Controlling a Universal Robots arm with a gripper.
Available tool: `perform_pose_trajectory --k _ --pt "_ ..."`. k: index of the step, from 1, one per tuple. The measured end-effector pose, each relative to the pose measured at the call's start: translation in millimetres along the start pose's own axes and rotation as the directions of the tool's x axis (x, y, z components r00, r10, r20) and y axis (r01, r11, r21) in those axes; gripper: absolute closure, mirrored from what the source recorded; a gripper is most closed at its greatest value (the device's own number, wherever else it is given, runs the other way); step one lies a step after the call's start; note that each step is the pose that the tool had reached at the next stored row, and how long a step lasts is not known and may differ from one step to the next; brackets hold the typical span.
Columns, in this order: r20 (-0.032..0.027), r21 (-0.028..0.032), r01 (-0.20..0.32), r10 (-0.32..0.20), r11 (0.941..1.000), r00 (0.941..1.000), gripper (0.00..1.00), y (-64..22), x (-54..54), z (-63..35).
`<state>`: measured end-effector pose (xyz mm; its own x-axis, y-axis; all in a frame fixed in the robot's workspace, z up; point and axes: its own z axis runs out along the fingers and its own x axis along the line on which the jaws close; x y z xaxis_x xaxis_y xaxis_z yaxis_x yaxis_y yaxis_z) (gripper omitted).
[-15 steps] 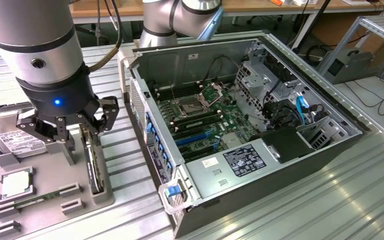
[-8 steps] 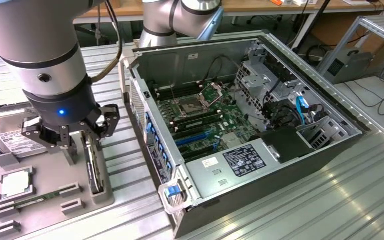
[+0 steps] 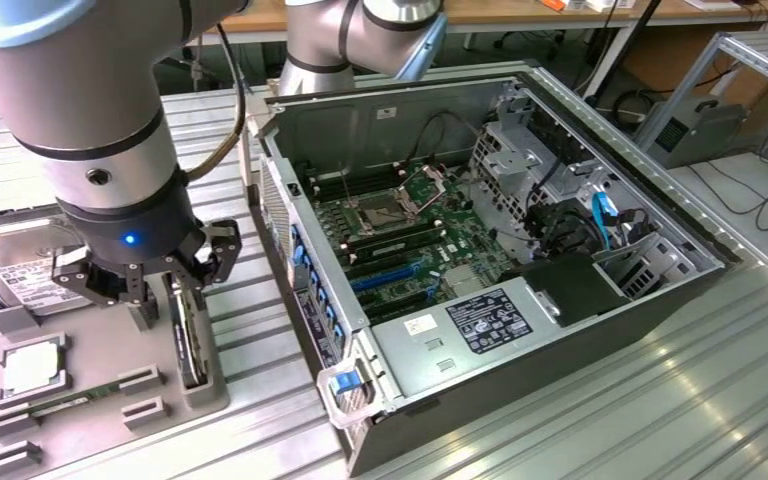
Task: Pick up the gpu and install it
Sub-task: 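Pick up the gpu and move the gpu toward the slot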
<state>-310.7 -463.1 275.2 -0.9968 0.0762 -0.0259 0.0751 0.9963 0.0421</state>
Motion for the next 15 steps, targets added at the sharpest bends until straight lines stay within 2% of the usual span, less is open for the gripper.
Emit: perform_pose_trajectory --k 1,7,15 --pt "-0.0001 0.0 0.0 0.0 1.0 1.0 0.52 -0.2 0.1 4.9" --pt "-0.0015 0.0002 0.0 0.0 1.0 1.0 0.52 -0.8 0.5 19.0" --pt "-0.0041 0.0005 0.0 0.0 1.0 1.0 0.52 -1.4 0.9 33.5"
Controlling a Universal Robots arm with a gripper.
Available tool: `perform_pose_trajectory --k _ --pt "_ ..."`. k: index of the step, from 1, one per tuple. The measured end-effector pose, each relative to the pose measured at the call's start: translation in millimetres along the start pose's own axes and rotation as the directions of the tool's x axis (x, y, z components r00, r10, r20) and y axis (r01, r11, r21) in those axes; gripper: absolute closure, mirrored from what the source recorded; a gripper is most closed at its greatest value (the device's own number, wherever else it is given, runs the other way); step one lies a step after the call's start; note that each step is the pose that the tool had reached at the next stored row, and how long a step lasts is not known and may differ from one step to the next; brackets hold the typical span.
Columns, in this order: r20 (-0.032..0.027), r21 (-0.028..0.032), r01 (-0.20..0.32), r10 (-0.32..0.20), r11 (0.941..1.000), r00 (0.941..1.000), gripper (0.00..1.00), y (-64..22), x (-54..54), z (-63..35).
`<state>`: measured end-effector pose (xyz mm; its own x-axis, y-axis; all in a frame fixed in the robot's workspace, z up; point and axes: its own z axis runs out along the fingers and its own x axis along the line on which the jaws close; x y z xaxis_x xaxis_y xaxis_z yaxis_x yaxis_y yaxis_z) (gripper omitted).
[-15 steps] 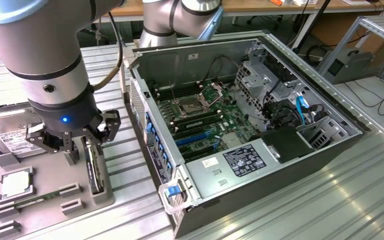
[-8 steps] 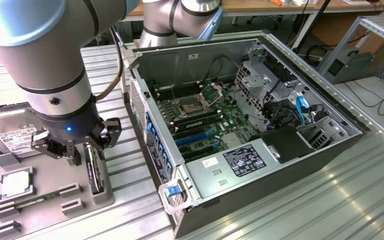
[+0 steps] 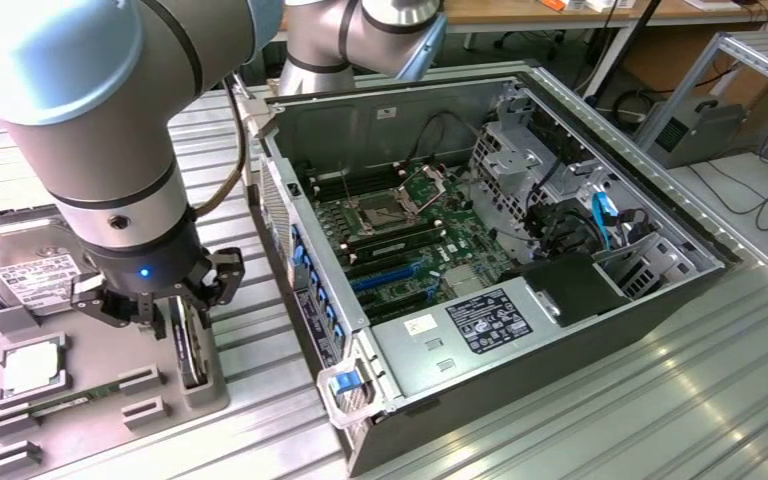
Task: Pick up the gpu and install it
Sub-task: 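Pick up the gpu and move the gpu toward the slot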
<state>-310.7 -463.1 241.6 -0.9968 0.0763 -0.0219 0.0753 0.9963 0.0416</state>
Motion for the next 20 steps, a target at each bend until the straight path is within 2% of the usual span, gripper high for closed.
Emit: perform_pose_trajectory --k 12,15,20 --pt "0.0 -0.0001 0.0 0.0 1.0 1.0 0.52 0.7 2.8 3.1" --pt "0.0002 -0.0002 0.0 0.0 1.0 1.0 0.52 4.6 3.1 3.4" --pt "0.0001 -0.0002 0.0 0.0 1.0 1.0 0.52 4.8 3.1 3.4"
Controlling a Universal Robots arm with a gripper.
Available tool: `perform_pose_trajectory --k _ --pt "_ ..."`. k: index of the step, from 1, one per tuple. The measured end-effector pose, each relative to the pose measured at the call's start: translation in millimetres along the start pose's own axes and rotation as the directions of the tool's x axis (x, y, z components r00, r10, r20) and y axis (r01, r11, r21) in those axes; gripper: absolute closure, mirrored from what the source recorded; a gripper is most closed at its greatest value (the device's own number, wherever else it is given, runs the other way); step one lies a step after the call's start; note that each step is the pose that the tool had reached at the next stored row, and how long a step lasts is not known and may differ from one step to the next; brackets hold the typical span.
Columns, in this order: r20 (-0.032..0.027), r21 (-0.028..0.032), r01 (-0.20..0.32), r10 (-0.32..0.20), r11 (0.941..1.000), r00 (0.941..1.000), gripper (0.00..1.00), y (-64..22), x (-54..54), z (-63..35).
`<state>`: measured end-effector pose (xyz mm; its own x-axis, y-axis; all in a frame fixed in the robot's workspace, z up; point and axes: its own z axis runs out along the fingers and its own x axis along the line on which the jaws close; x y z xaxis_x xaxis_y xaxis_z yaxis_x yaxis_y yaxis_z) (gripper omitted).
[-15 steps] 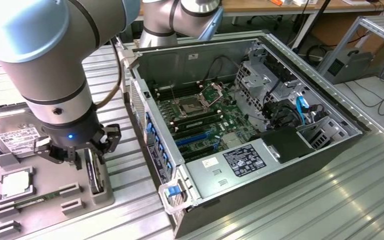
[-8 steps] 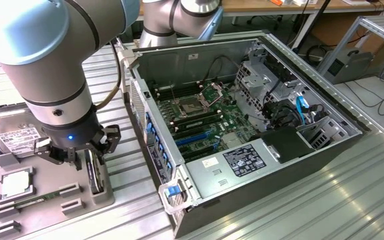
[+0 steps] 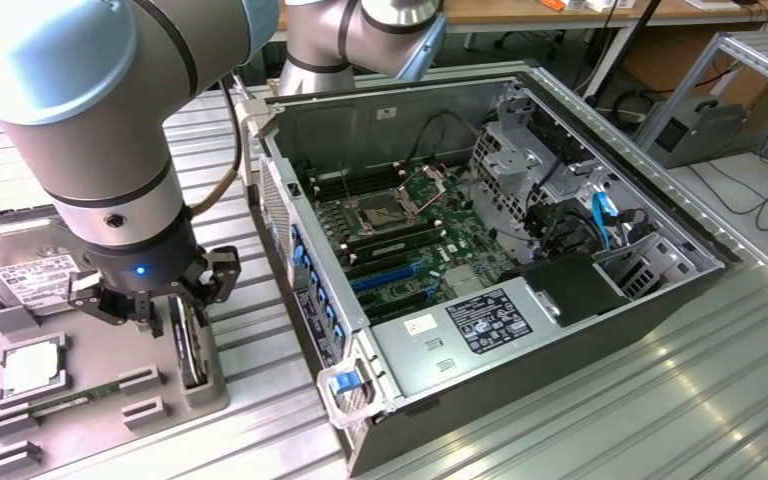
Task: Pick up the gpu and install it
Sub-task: 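Pick up the gpu and move the gpu toward the slot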
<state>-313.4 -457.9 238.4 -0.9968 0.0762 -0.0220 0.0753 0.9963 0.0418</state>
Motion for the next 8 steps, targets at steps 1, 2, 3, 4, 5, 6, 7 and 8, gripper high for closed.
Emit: perform_pose_trajectory --k 1,2,3,4,5,6,7,8 --pt "0.0 0.0 0.0 0.0 1.0 1.0 0.52 0.0 0.0 0.0" --pt "0.0 0.0 0.0 0.0 1.0 1.0 0.52 0.0 0.0 0.0" --pt "0.0 0.0 0.0 0.0 1.0 1.0 0.53 0.0 0.0 0.0" --pt "0.0 0.0 0.0 0.0 1.0 1.0 0.6 0.0 0.0 0.0" --pt "0.0 0.0 0.0 0.0 1.0 1.0 0.6 0.0 0.0 0.0" --pt "0.0 0.0 0.0 0.0 1.0 1.0 0.6 0.0 0.0 0.0" --pt "0.0 0.0 0.0 0.0 1.0 1.0 0.6 0.0 0.0 0.0" --pt "0.0001 -0.0001 0.0 0.0 1.0 1.0 0.6 0.1 -0.2 0.1"
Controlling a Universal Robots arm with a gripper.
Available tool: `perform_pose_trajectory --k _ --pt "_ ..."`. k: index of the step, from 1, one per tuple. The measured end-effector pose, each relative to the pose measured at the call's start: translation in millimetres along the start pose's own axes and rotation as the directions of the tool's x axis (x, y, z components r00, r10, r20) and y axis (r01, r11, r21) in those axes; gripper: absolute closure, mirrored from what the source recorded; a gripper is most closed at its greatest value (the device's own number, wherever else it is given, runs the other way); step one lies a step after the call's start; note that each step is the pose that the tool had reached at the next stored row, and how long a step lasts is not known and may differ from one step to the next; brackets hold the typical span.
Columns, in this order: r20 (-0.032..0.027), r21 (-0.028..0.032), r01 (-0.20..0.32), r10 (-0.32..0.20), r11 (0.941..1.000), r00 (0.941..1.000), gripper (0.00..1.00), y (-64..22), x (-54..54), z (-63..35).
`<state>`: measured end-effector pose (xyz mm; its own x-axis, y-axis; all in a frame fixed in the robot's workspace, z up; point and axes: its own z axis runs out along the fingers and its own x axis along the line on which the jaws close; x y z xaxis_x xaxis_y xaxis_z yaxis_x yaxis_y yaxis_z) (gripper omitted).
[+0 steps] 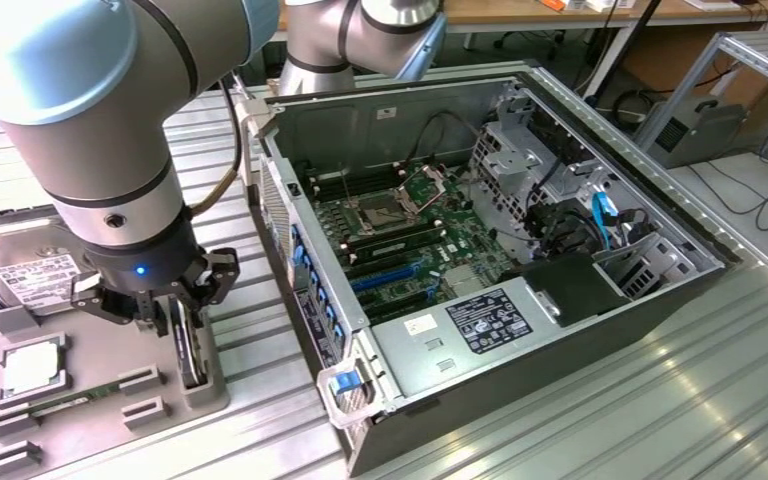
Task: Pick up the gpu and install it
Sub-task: 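Pick up the gpu and move the gpu toward the slot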
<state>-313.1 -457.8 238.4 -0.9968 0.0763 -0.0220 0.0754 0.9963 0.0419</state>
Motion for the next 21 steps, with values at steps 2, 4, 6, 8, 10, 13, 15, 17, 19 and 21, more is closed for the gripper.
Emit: perform_pose_trajectory --k 2,4,6,8,10,13,15,17,19,21 --pt "-0.0001 0.0001 0.0 0.0 1.0 1.0 0.6 0.0 -0.7 0.0" --pt "-0.0001 0.0001 0.0 0.0 1.0 1.0 0.6 0.0 -0.8 0.0" --pt "0.0 0.0001 0.0 0.0 1.0 1.0 0.6 0.0 -0.9 0.0" --pt "-0.0001 0.0001 0.0 0.0 1.0 1.0 0.6 0.0 -0.8 0.0" --pt "-0.0001 0.0001 0.0 0.0 1.0 1.0 0.62 0.0 -0.8 0.0" --pt "-0.0002 0.0002 0.0 0.0 1.0 1.0 0.69 0.0 -0.8 0.0" --pt "-0.0001 0.0001 0.0 0.0 1.0 1.0 0.73 0.0 -0.8 0.0" --pt "0.0 0.0001 0.0 0.0 1.0 1.0 0.73 0.0 -0.9 0.0" --pt "-0.0001 0.0001 0.0 0.0 1.0 1.0 0.73 0.0 -0.8 0.0" --pt "-0.0001 0.0001 0.0 0.0 1.0 1.0 0.73 0.0 -0.8 0.0"
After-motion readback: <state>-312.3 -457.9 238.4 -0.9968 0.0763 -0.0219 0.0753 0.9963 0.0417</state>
